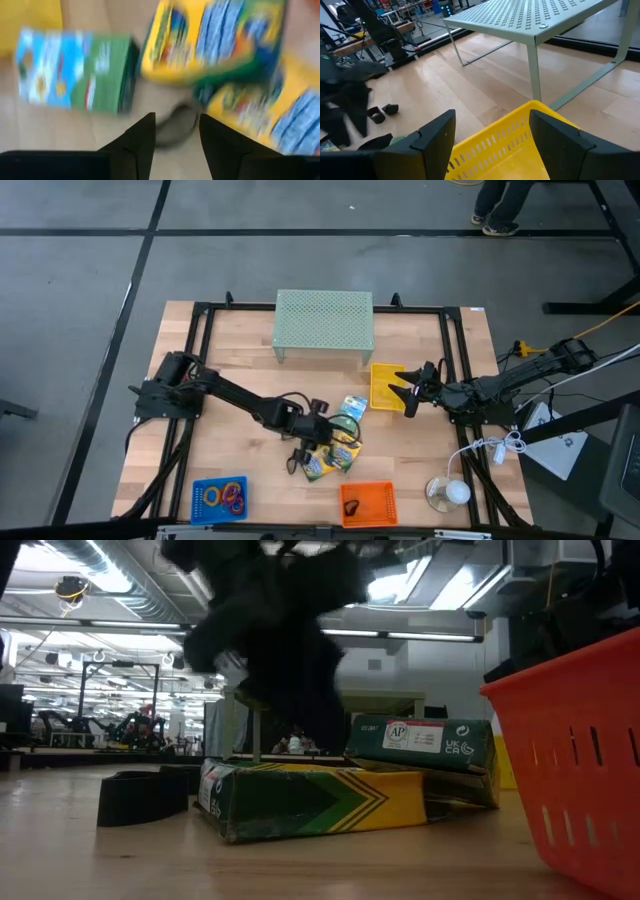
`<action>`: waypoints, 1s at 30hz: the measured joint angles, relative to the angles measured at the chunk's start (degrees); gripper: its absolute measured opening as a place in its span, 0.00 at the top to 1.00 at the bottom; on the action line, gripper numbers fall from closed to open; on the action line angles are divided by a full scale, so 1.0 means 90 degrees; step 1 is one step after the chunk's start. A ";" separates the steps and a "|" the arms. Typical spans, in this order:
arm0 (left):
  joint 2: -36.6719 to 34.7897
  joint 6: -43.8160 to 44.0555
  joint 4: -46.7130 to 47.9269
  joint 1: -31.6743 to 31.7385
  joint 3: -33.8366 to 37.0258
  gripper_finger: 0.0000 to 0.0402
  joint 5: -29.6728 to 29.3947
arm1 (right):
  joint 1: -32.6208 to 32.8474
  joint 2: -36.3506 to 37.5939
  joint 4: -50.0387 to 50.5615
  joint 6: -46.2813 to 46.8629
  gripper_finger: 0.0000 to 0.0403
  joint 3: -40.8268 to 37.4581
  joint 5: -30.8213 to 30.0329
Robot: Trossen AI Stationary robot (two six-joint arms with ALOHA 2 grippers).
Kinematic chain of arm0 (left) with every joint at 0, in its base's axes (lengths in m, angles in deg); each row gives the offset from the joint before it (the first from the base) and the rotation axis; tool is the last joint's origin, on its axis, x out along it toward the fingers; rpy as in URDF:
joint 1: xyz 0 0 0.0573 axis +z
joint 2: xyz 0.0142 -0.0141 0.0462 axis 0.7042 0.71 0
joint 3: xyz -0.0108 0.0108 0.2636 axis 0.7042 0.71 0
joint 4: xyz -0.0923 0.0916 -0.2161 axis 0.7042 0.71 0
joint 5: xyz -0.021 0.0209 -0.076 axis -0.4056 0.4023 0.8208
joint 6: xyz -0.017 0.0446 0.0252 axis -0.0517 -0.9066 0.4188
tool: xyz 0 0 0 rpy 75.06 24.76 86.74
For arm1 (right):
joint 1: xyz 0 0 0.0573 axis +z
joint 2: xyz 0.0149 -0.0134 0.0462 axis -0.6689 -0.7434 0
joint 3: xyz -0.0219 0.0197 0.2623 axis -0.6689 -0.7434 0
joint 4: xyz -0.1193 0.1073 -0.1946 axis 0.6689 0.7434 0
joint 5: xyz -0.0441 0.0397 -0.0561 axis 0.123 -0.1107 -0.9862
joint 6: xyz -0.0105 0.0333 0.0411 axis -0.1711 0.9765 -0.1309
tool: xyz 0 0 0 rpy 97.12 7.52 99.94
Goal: Pick & Place Office Desk Supplies
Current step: Put the black rubber band into the orange bin
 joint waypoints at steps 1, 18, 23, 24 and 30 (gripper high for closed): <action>-0.0064 0.0081 0.0010 0.0011 0.0173 0.63 -0.0056 | 0.0000 0.0002 0.0002 0.0016 0.37 0.0000 0.0000; -0.0387 -0.0571 -0.1726 0.0028 0.1016 0.63 0.0599 | 0.0000 0.0001 0.0042 0.0054 0.37 0.0000 -0.0051; -0.0387 -0.0576 -0.1722 0.0061 0.1016 0.63 0.0575 | 0.0000 0.0002 0.0049 0.0058 0.37 0.0000 -0.0051; -0.0387 -0.0578 -0.1722 0.0071 0.1016 0.63 0.0558 | 0.0000 0.0002 0.0046 0.0057 0.37 -0.0002 -0.0051; -0.0282 -0.0663 -0.1704 0.0172 0.1011 0.63 0.0568 | 0.0001 0.0002 0.0049 0.0057 0.37 0.0000 -0.0052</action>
